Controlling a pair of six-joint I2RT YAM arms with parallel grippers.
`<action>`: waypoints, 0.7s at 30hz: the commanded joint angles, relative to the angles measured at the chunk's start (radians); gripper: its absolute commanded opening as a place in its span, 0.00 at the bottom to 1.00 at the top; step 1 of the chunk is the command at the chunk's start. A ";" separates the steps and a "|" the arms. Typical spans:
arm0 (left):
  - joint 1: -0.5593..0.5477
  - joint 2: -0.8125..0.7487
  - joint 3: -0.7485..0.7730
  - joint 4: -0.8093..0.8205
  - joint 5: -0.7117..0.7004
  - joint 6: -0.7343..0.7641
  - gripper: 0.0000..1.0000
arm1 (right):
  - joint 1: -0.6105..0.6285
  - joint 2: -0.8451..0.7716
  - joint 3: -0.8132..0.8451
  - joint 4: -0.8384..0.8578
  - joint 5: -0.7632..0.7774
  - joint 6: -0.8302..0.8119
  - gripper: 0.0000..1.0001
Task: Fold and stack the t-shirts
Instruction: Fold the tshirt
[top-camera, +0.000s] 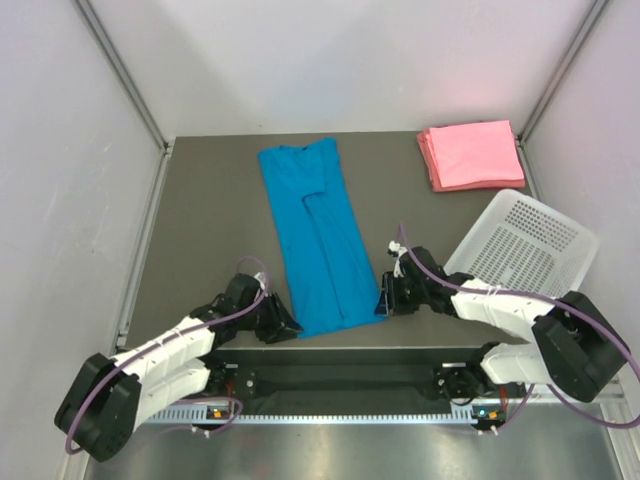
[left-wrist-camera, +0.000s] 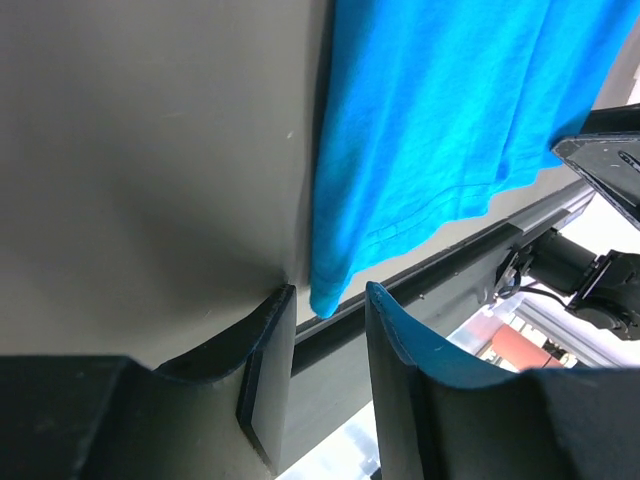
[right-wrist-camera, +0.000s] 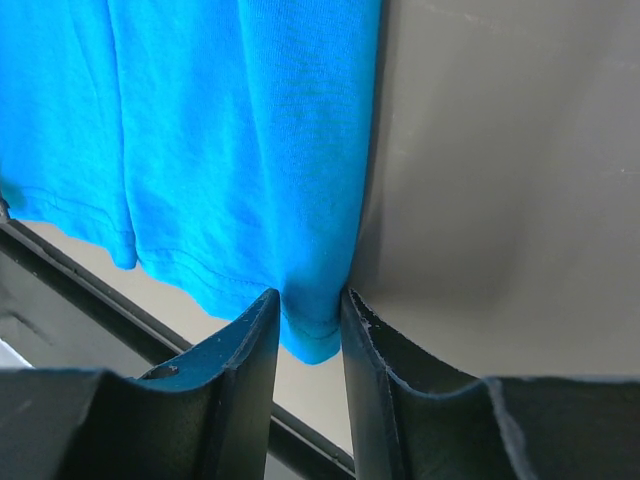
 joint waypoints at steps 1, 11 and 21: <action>-0.004 0.013 -0.025 -0.188 -0.114 0.060 0.40 | 0.018 0.003 -0.036 -0.106 0.043 -0.014 0.32; -0.004 0.088 -0.019 -0.110 -0.077 0.066 0.22 | 0.026 -0.023 -0.048 -0.121 0.051 -0.003 0.31; -0.005 0.015 0.038 -0.238 -0.106 0.068 0.00 | 0.056 -0.090 -0.026 -0.188 0.068 0.004 0.00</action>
